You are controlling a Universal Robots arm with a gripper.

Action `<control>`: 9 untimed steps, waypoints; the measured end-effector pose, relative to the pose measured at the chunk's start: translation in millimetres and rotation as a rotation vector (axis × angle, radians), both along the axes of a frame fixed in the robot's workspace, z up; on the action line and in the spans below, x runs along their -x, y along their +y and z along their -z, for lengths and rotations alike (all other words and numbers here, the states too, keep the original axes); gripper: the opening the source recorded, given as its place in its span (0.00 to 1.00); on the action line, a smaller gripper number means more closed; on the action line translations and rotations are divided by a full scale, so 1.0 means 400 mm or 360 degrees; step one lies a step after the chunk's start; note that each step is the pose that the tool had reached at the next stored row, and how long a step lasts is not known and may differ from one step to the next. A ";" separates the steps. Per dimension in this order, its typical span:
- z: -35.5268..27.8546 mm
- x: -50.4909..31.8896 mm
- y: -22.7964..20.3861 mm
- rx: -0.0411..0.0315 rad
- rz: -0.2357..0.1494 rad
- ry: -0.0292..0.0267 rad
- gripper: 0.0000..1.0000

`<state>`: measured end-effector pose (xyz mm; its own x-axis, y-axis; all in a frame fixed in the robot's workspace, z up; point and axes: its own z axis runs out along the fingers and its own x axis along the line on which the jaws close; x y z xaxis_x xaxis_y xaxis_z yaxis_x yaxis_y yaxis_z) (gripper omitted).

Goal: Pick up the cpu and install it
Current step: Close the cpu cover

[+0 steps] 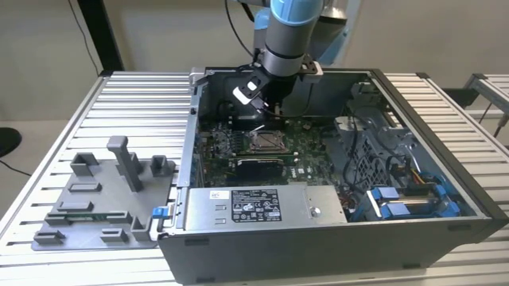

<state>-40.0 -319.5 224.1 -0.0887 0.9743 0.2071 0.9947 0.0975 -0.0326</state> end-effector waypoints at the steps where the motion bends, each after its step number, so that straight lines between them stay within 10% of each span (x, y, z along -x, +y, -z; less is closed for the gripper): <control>1: 0.000 0.011 0.000 0.0001 0.0000 0.00003 0.00; 9: 0.001 0.100 0.003 0.0000 0.0000 -0.00001 0.00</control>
